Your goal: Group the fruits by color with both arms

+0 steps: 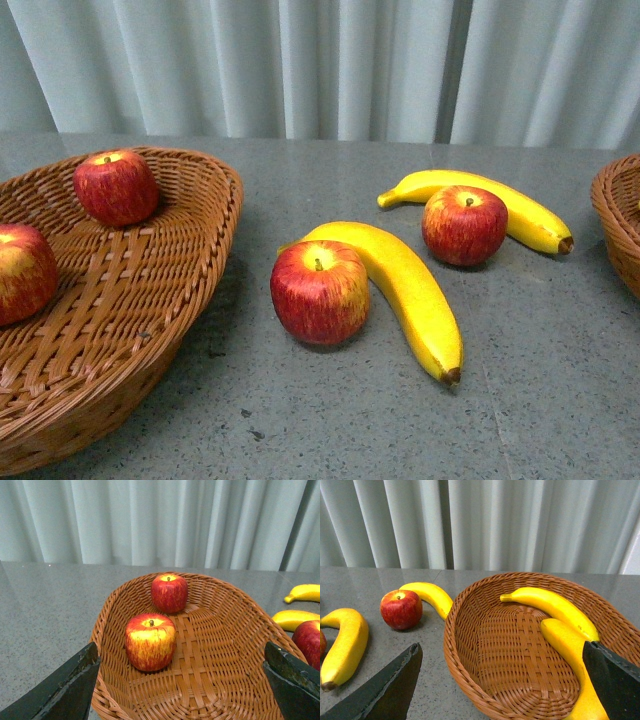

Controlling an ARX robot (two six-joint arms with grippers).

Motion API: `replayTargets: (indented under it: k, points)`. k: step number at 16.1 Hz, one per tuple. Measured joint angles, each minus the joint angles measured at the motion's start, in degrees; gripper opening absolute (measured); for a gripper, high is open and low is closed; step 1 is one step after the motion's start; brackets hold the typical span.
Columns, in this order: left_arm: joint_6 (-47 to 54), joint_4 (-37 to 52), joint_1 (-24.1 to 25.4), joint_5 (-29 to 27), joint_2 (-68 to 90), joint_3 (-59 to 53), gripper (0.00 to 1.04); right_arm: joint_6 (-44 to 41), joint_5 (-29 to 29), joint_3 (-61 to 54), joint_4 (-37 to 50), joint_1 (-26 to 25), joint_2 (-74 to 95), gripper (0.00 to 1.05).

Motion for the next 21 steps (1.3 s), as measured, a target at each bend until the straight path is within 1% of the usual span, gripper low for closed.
replayTargets:
  k: [16, 17, 18, 19, 20, 21]
  points:
    - [-0.13, -0.24, -0.04, -0.22, 0.04, 0.02, 0.98, 0.0, 0.0, 0.0, 0.0, 0.0, 0.0, 0.98]
    - [-3.28, -7.52, -3.19, -7.21, 3.13, 2.36, 0.98, 0.02, 0.07, 0.0, 0.0, 0.0, 0.0, 0.98]
    - [-5.75, -10.75, -4.92, -11.96, 7.61, 4.5, 0.98, 0.04, 0.04, 0.0, 0.0, 0.0, 0.0, 0.98]
    - [-7.32, -7.67, -3.82, -13.49, 11.82, 5.2, 0.98, 0.02, -0.04, 0.0, 0.07, 0.0, 0.0, 0.98]
    - [-7.74, -4.87, -1.75, -13.53, 14.75, 5.7, 0.98, 0.02, 0.04, 0.0, 0.07, 0.0, 0.0, 0.98]
    - [-7.78, 1.18, 1.92, -11.58, 20.0, 7.3, 0.98, 0.02, 0.0, 0.0, -0.07, 0.0, 0.0, 0.98]
